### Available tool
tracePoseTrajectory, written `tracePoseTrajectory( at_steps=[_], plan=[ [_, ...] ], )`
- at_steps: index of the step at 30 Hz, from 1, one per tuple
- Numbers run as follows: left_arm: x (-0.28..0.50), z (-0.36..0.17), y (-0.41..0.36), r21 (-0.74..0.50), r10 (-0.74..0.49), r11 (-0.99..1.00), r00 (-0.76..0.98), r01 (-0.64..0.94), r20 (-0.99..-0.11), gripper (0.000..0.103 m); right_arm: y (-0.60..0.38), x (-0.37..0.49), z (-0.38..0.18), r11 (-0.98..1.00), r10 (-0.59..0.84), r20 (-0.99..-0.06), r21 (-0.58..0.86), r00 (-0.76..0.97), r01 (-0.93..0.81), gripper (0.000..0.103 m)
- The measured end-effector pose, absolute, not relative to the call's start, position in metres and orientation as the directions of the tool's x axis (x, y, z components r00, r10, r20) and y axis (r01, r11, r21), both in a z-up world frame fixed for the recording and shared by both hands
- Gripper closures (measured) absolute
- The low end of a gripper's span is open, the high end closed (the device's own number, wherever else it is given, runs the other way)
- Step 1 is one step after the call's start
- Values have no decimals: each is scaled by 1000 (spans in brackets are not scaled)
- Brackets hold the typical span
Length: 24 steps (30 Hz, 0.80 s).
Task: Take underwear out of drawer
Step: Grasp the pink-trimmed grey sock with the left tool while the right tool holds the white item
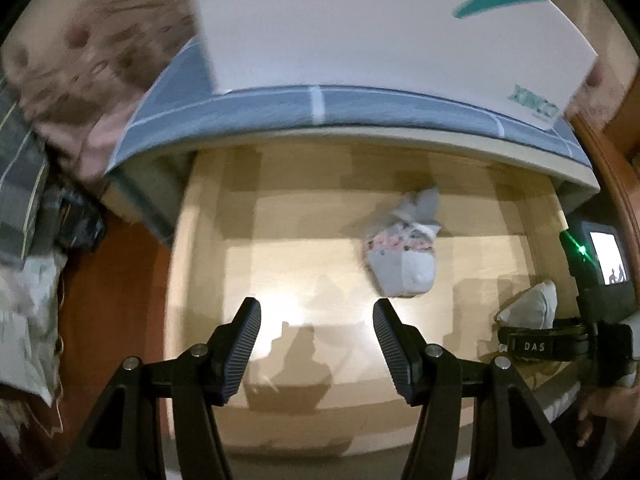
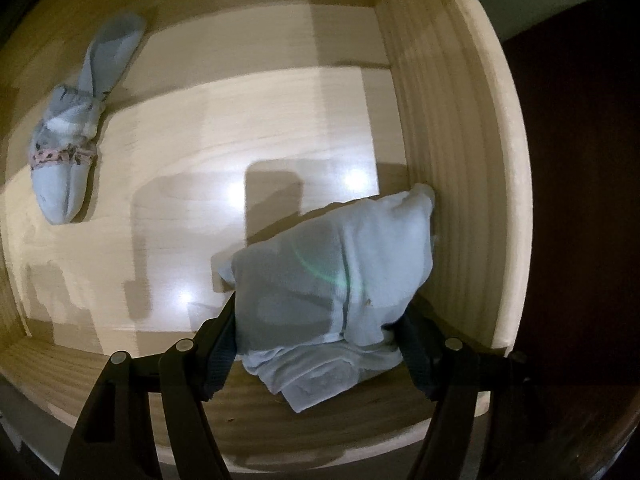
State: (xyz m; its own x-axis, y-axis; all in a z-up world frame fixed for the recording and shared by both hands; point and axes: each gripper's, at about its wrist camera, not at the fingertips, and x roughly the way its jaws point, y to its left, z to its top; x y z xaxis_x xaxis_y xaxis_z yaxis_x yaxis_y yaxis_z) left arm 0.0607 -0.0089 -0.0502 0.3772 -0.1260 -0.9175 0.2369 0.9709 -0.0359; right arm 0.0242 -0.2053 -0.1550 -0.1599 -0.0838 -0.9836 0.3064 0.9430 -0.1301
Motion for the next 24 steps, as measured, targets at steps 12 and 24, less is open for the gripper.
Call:
tracePoseTrajectory(
  at_steps=[12, 24],
  plan=[
    [87, -67, -74, 16, -148, 900, 339, 436, -929, 43, -210, 12, -157, 939, -65, -990, -102, -123, 327, 36],
    [116, -108, -103, 74, -30, 896, 226, 437, -974, 43, -211, 13, -151, 943, -43, -993, -78, -113, 323, 34]
  ],
)
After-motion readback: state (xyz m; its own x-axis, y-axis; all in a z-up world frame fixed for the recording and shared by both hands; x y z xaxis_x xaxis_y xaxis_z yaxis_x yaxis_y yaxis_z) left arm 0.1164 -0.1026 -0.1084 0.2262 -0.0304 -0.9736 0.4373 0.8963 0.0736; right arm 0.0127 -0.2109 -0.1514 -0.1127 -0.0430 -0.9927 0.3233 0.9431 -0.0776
